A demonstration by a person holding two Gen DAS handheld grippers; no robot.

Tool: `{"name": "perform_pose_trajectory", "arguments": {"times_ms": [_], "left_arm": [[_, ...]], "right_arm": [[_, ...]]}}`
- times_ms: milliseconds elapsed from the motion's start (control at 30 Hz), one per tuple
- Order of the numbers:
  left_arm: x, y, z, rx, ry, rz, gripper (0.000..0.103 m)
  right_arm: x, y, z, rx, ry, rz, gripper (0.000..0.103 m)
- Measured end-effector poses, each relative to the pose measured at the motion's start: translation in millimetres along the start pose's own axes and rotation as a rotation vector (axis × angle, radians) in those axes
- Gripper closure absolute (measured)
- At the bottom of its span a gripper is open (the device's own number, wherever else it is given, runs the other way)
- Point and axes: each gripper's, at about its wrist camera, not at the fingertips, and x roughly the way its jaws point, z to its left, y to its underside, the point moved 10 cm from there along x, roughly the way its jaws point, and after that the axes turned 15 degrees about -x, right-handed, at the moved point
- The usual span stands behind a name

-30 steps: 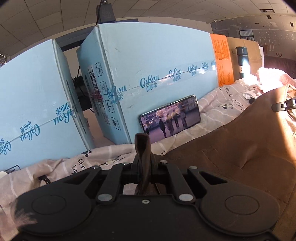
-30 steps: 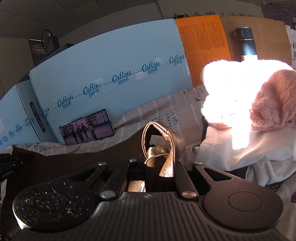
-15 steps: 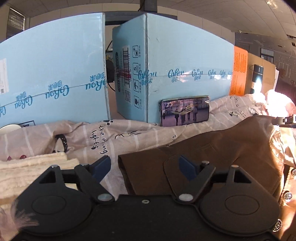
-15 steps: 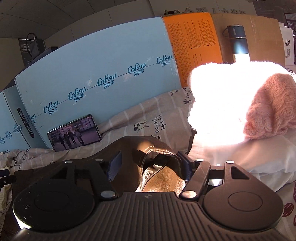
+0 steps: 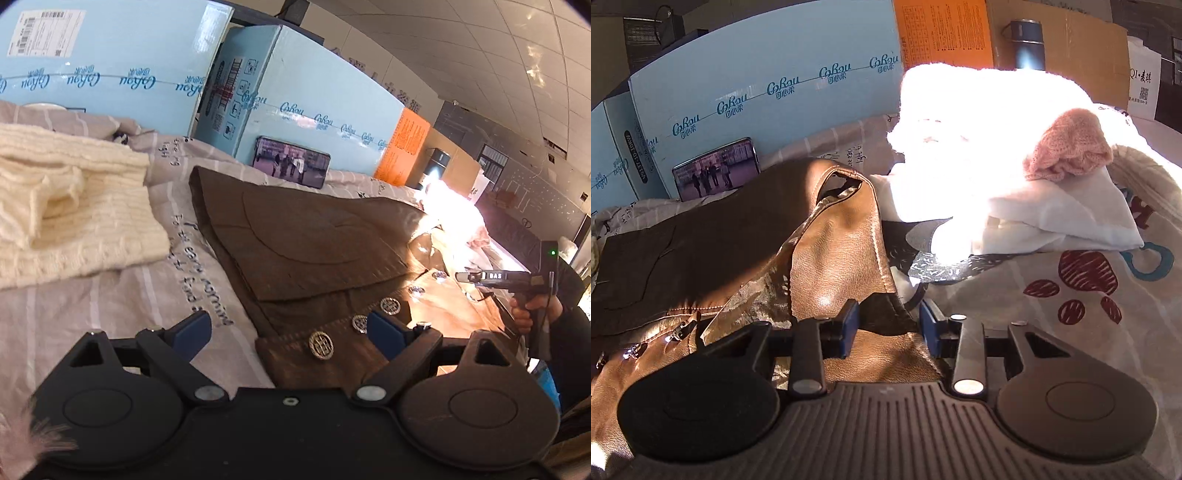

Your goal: Fold clothes

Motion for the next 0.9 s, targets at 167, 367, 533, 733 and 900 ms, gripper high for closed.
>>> {"name": "perform_pose_trajectory", "arguments": {"times_ms": [167, 367, 533, 733, 900], "left_arm": [[-0.8, 27.0, -15.4, 0.023, 0.031, 0.052, 0.011], [9.6, 26.6, -21.4, 0.096, -0.035, -0.006, 0.062], [13.5, 25.8, -24.7, 0.115, 0.006, -0.016, 0.070], [23.0, 23.7, -32.4, 0.127, 0.022, 0.011, 0.069], [27.2, 24.6, -35.2, 0.156, 0.009, 0.008, 0.070]], "right_arm": [[-13.7, -6.8, 13.6, -0.129, 0.053, -0.024, 0.092], [-17.1, -10.1, 6.9, -0.224, 0.172, -0.005, 0.093], [-13.6, -6.7, -2.0, -0.273, 0.282, 0.016, 0.087], [-45.7, -33.3, 0.1, -0.020, 0.026, -0.163, 0.054], [-42.0, -23.3, 60.1, -0.111, -0.332, -0.130, 0.027]]}}
